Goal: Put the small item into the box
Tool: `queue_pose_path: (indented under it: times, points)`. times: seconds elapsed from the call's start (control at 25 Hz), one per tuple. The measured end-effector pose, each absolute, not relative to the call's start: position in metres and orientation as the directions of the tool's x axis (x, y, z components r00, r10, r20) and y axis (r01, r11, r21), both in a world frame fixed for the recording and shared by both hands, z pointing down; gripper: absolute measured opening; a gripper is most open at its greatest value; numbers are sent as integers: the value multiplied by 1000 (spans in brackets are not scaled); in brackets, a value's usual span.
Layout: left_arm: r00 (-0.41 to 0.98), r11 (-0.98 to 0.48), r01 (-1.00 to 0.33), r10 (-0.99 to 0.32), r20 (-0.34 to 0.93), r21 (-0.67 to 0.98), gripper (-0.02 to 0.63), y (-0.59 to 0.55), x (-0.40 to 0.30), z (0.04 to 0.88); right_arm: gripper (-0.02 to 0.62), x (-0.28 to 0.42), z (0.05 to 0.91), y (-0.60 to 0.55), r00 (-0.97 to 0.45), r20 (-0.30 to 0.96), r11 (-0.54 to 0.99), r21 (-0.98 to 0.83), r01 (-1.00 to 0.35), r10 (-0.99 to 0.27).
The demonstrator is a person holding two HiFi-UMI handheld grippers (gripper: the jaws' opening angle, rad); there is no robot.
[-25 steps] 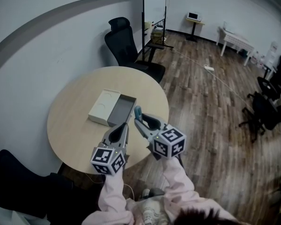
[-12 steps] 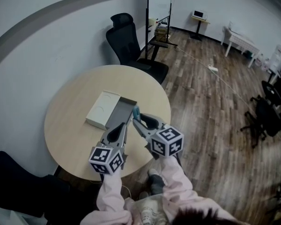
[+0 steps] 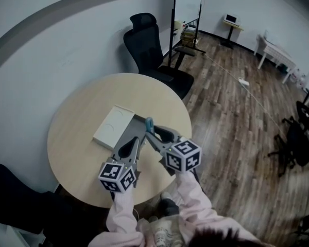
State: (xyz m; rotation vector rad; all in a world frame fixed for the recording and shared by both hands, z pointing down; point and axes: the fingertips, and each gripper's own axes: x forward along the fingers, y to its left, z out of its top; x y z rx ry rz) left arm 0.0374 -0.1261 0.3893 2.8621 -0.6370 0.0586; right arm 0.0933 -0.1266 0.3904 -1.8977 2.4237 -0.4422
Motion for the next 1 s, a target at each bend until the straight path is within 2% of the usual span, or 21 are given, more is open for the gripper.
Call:
queue_pose_path:
  times: [0.56, 1.0]
  points:
    - [844, -810, -535, -527, 103, 240, 9, -159, 58, 408, 132, 113, 410, -164, -384, 198, 336, -240, -911, -902]
    - [779, -728, -623, -613, 134, 288, 9, -167, 49, 433, 131, 106, 430, -183, -478, 249, 426, -236, -873, -842]
